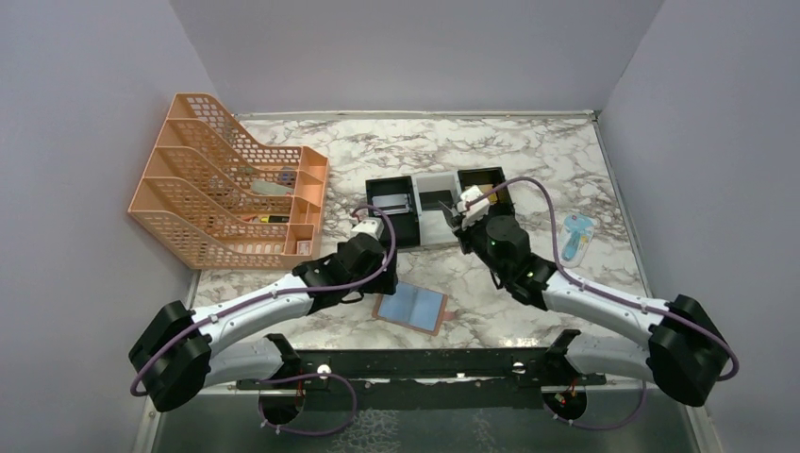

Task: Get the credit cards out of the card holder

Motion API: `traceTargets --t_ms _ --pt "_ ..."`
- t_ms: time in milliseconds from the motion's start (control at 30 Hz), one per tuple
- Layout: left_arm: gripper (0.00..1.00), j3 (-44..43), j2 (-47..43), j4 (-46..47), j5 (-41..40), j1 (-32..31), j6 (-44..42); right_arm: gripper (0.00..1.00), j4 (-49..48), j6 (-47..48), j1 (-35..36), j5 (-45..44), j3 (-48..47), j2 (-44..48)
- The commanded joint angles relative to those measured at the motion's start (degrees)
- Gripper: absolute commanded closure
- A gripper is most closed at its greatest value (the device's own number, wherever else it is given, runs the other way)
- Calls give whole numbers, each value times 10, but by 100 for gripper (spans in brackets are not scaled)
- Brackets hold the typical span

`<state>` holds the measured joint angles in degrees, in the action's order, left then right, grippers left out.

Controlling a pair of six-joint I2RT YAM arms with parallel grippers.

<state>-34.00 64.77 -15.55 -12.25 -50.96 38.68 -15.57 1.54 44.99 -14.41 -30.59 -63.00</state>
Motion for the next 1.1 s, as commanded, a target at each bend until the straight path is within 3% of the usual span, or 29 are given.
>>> traceTargets --t_ms 0,300,1067 --pt "12 -4 -26 -16 17 43 -25 99 -58 152 -2 -35 -46 -66" --pt "9 -9 -42 -21 75 104 -51 99 -37 261 -28 21 -136 -204" --pt "10 -62 12 -30 95 115 -66 99 14 419 -111 131 -254 -384"
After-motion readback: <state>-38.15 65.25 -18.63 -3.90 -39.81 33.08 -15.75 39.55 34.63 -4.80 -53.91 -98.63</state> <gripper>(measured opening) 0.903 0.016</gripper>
